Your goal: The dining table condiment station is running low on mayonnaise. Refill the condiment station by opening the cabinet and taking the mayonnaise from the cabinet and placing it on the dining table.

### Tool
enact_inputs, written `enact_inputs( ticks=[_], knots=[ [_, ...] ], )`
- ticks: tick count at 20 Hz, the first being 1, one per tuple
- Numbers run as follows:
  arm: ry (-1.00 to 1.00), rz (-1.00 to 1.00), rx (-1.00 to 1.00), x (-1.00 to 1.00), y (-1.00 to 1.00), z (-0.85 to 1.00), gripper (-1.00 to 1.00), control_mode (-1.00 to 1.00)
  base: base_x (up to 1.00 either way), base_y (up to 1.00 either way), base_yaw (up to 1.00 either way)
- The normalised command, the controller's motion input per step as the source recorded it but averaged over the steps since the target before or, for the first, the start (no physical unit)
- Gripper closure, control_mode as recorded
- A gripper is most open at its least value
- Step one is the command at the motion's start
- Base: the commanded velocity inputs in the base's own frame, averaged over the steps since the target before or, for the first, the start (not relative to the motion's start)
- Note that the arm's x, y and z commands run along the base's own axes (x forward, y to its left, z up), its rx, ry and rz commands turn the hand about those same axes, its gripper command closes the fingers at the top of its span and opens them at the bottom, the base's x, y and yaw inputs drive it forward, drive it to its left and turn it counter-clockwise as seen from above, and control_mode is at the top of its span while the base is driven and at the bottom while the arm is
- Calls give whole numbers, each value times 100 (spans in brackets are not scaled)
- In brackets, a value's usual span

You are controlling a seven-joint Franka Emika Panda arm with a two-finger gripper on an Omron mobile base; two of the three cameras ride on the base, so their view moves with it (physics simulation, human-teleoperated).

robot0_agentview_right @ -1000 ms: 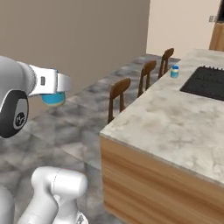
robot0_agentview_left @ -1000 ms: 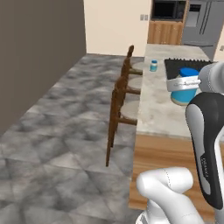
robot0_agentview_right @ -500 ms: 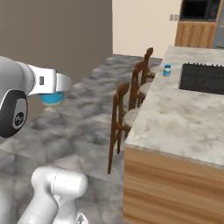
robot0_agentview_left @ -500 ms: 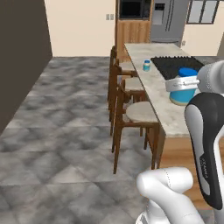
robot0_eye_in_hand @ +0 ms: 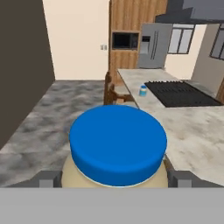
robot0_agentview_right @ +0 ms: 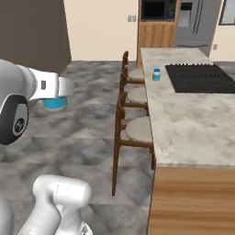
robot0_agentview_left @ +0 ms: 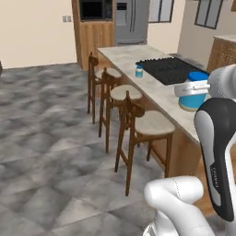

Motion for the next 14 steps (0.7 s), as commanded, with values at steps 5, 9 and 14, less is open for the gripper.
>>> enact_inputs(
  ticks=[5,9,14],
  knots=[
    [0,0,0,0,0,0,100,100,75,90,-48],
    [0,0,0,0,0,0,100,100,76,93,-48],
    [0,0,0,0,0,0,100,100,66,99,-48]
  ],
)
